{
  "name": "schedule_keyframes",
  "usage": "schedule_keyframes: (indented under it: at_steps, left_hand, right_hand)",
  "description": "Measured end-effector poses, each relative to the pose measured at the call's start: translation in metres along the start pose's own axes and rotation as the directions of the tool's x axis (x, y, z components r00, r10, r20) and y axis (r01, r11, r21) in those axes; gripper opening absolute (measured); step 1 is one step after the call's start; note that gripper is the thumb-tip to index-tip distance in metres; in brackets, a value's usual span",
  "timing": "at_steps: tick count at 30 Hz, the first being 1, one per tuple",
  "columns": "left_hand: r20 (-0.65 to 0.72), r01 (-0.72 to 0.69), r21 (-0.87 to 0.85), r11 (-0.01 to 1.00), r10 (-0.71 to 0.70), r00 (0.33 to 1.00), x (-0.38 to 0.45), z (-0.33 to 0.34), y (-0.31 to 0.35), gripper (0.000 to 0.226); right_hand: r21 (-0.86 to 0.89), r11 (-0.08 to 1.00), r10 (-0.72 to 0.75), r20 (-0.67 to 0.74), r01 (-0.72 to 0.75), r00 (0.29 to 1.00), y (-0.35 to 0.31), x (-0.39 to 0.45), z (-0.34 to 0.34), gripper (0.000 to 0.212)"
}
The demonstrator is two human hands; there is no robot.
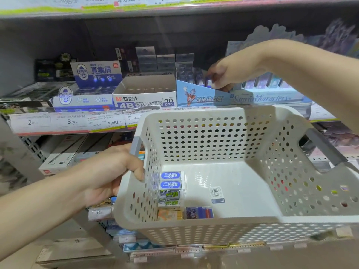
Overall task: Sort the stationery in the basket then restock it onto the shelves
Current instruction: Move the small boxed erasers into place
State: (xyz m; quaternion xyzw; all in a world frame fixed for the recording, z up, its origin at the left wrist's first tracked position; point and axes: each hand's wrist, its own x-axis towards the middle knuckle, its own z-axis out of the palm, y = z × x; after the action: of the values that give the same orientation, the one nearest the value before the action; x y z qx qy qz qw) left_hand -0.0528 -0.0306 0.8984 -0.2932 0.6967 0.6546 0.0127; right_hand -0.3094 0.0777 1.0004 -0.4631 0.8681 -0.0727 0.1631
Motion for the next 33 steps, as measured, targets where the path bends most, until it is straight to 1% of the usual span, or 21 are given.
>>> schedule_keyframes:
  at_steps: [3, 6, 8, 10, 13, 15, 16, 17, 19, 20, 21, 22, 23, 24, 25, 26, 27, 29, 30, 32, 33]
  left_hand:
    - [-0.004, -0.008, -0.003, 1.000, 0.008, 1.000, -0.001, 0.000, -0.002, 0.060]
    - [-0.036, 0.006, -0.004, 1.000, -0.006, 0.999, -0.004, 0.002, 0.000, 0.060]
    - [-0.038, 0.011, 0.005, 1.000, -0.011, 0.999, -0.004, 0.003, 0.001, 0.060]
    - [-0.039, 0.008, 0.012, 1.000, -0.008, 0.999, -0.004, 0.004, 0.002, 0.061]
    - [-0.033, 0.007, 0.016, 1.000, -0.006, 0.999, -0.002, 0.002, 0.002, 0.063]
    - [-0.021, 0.002, 0.019, 1.000, -0.002, 1.000, -0.001, 0.001, 0.002, 0.062]
    - [-0.015, 0.002, 0.017, 1.000, -0.002, 1.000, -0.001, 0.000, 0.002, 0.062]
    - [-0.008, 0.003, 0.013, 1.000, -0.003, 1.000, -0.001, 0.000, 0.003, 0.061]
    - [0.002, 0.003, 0.005, 1.000, -0.003, 1.000, -0.001, -0.001, 0.002, 0.060]
    - [0.002, 0.003, 0.010, 1.000, -0.003, 1.000, -0.002, -0.001, 0.002, 0.061]
    - [-0.003, 0.007, 0.018, 1.000, -0.007, 1.000, -0.002, -0.001, 0.001, 0.062]
    - [-0.009, 0.011, 0.024, 1.000, -0.010, 1.000, -0.002, -0.001, 0.001, 0.065]
    - [-0.014, 0.013, 0.030, 0.999, -0.012, 1.000, -0.001, 0.000, 0.001, 0.065]
    - [-0.017, 0.013, 0.033, 0.999, -0.012, 1.000, -0.002, 0.001, 0.002, 0.064]
    - [-0.023, 0.014, 0.036, 0.999, -0.013, 1.000, -0.002, 0.003, 0.002, 0.063]
    - [-0.030, 0.016, 0.035, 0.999, -0.015, 0.999, -0.002, 0.005, 0.003, 0.063]
    - [-0.037, 0.018, 0.032, 0.999, -0.016, 0.999, -0.003, 0.006, 0.004, 0.063]
    - [-0.052, 0.019, 0.019, 1.000, -0.018, 0.998, -0.004, 0.008, 0.005, 0.064]
    - [-0.057, 0.016, 0.016, 1.000, -0.015, 0.998, -0.004, 0.009, 0.006, 0.064]
    - [-0.064, 0.008, 0.020, 1.000, -0.007, 0.998, -0.002, 0.010, 0.005, 0.066]
    - [-0.063, 0.004, 0.022, 1.000, -0.002, 0.998, -0.002, 0.010, 0.005, 0.067]
  right_hand:
    - [0.025, 1.000, 0.000, 0.044, -0.001, 0.999, -0.003, 0.000, -0.003, 0.032]
    - [0.176, 0.984, 0.018, 0.084, -0.033, 0.996, -0.005, 0.002, -0.005, 0.033]
    - [0.252, 0.966, 0.028, 0.097, -0.052, 0.995, -0.004, 0.002, -0.006, 0.040]
    - [0.264, 0.963, 0.034, 0.089, -0.057, 0.995, -0.003, 0.002, -0.007, 0.045]
    - [0.283, 0.958, 0.042, 0.022, -0.046, 0.999, -0.003, -0.003, -0.010, 0.050]
    - [0.215, 0.976, 0.041, -0.038, -0.032, 0.998, -0.002, -0.006, -0.012, 0.052]
    - [0.136, 0.991, 0.029, -0.094, -0.016, 0.995, -0.001, -0.010, -0.014, 0.052]
    - [0.010, 1.000, -0.004, -0.171, 0.006, 0.985, -0.001, -0.016, -0.015, 0.049]
    - [-0.279, 0.958, -0.157, -0.316, 0.066, 0.936, -0.007, -0.031, -0.014, 0.032]
    - [-0.350, 0.931, -0.225, -0.325, 0.104, 0.918, -0.012, -0.039, -0.008, 0.025]
    - [-0.377, 0.913, -0.272, -0.270, 0.159, 0.924, -0.016, -0.045, 0.002, 0.021]
    - [-0.369, 0.903, -0.294, -0.159, 0.220, 0.942, -0.020, -0.049, 0.017, 0.019]
    - [-0.337, 0.905, -0.278, -0.012, 0.258, 0.960, -0.022, -0.050, 0.037, 0.019]
    - [-0.298, 0.913, -0.245, 0.143, 0.278, 0.959, -0.022, -0.049, 0.058, 0.019]
    - [-0.277, 0.916, -0.211, 0.283, 0.290, 0.936, -0.020, -0.046, 0.081, 0.021]
    - [-0.272, 0.915, -0.176, 0.395, 0.298, 0.902, -0.016, -0.042, 0.102, 0.024]
    - [-0.275, 0.914, -0.143, 0.469, 0.298, 0.872, -0.012, -0.039, 0.122, 0.026]
    - [-0.276, 0.919, -0.086, 0.554, 0.280, 0.828, -0.004, -0.034, 0.153, 0.033]
    - [-0.263, 0.926, -0.072, 0.586, 0.273, 0.807, -0.001, -0.033, 0.164, 0.031]
    - [-0.231, 0.931, -0.079, 0.627, 0.282, 0.775, 0.001, -0.033, 0.178, 0.020]
    - [-0.223, 0.931, -0.091, 0.627, 0.290, 0.774, 0.000, -0.032, 0.183, 0.017]
